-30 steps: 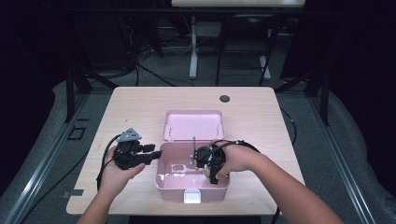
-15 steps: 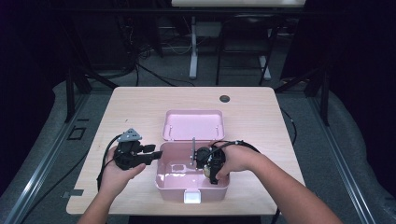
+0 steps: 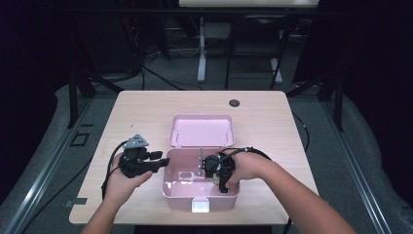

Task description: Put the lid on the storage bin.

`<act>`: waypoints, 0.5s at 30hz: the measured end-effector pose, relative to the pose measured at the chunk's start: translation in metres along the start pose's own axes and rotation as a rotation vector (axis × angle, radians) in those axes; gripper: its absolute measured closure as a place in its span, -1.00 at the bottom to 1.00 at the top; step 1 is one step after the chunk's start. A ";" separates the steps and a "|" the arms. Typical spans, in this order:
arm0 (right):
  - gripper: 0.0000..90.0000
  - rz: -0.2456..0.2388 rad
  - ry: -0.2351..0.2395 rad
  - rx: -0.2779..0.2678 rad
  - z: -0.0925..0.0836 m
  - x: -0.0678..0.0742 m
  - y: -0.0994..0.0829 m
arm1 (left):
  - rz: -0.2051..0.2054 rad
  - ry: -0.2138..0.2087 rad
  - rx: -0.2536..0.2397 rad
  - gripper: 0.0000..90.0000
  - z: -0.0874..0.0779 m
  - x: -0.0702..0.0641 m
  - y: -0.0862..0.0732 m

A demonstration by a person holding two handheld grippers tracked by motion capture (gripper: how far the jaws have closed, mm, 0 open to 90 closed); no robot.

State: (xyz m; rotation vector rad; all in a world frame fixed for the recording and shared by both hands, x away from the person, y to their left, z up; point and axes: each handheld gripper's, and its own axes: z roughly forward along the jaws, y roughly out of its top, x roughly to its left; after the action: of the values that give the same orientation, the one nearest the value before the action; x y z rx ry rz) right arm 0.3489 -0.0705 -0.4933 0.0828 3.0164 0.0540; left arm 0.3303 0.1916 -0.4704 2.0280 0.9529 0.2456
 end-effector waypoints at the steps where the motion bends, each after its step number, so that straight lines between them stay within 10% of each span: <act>1: -0.56 0.003 -0.002 0.000 0.000 0.000 0.000 | 0.000 0.000 0.000 0.25 0.000 0.000 0.000; 15: -0.56 -0.011 0.003 0.031 0.008 0.001 0.003 | -0.004 -0.006 0.003 0.25 0.002 -0.002 -0.001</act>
State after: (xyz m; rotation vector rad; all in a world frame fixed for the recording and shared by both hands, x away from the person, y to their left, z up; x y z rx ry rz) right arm 0.3488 -0.0677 -0.5011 0.0690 3.0208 0.0064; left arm 0.3299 0.1896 -0.4717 2.0280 0.9538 0.2365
